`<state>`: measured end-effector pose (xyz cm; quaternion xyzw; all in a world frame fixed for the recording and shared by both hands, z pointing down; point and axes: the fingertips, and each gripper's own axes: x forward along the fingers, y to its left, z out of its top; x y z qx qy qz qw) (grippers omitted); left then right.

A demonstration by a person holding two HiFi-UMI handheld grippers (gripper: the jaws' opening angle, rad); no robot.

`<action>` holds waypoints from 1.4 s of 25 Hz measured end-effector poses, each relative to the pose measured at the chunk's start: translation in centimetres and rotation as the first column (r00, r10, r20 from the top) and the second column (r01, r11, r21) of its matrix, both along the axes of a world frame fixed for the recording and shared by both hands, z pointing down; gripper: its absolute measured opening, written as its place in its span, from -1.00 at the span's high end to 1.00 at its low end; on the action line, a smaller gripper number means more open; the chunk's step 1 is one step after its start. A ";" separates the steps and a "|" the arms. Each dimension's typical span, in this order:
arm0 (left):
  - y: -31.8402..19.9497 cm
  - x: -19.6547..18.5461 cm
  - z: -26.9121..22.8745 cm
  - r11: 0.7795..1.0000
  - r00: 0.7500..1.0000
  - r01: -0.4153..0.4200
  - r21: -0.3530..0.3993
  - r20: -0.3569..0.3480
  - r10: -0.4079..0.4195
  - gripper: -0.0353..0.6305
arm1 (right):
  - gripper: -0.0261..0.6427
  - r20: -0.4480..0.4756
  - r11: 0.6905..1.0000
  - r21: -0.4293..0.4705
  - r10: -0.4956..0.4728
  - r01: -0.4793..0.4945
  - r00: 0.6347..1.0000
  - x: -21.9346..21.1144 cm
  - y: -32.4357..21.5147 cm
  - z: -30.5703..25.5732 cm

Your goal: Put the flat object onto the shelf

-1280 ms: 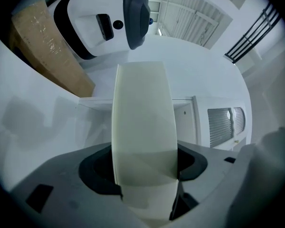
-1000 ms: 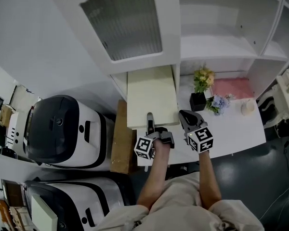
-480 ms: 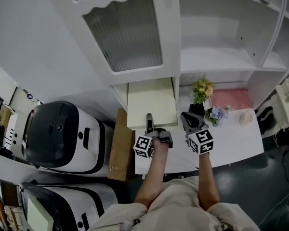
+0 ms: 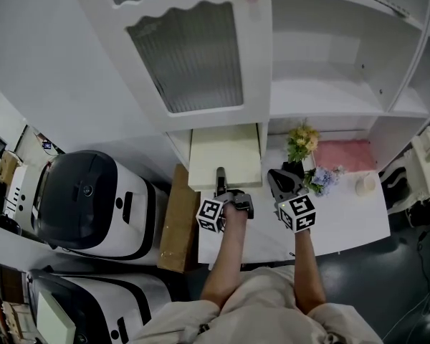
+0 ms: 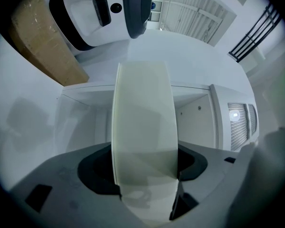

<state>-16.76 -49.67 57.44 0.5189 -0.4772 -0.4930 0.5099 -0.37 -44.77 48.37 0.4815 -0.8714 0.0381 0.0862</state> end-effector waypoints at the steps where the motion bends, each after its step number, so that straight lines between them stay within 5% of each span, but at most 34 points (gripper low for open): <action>1: -0.2 -0.1 0.1 1.000 1.000 -0.006 0.008 0.000 0.006 0.04 | 0.72 -0.001 1.000 -0.002 -0.002 0.002 1.000 0.0 0.1 0.1; 9: -1.2 0.1 -0.8 0.992 0.997 -0.049 0.119 -0.053 0.056 -0.04 | 0.72 -0.018 0.999 -0.035 -0.001 0.000 1.000 1.0 1.6 1.3; 22: 3.8 0.5 -1.1 0.980 0.991 -0.130 0.151 0.041 0.125 -0.05 | 0.72 -0.002 0.997 -0.074 0.006 -0.006 1.000 1.0 4.8 2.6; 28: 6.8 -0.8 -2.1 0.971 0.964 -0.187 0.151 0.219 0.152 -0.05 | 0.72 0.022 0.996 -0.093 0.001 0.001 1.000 -0.3 6.5 3.2; 35: 10.3 -2.0 -5.0 0.949 0.865 -0.267 0.169 0.475 0.159 -0.05 | 0.72 0.061 0.994 -0.106 0.013 -0.007 0.998 -1.8 8.8 3.9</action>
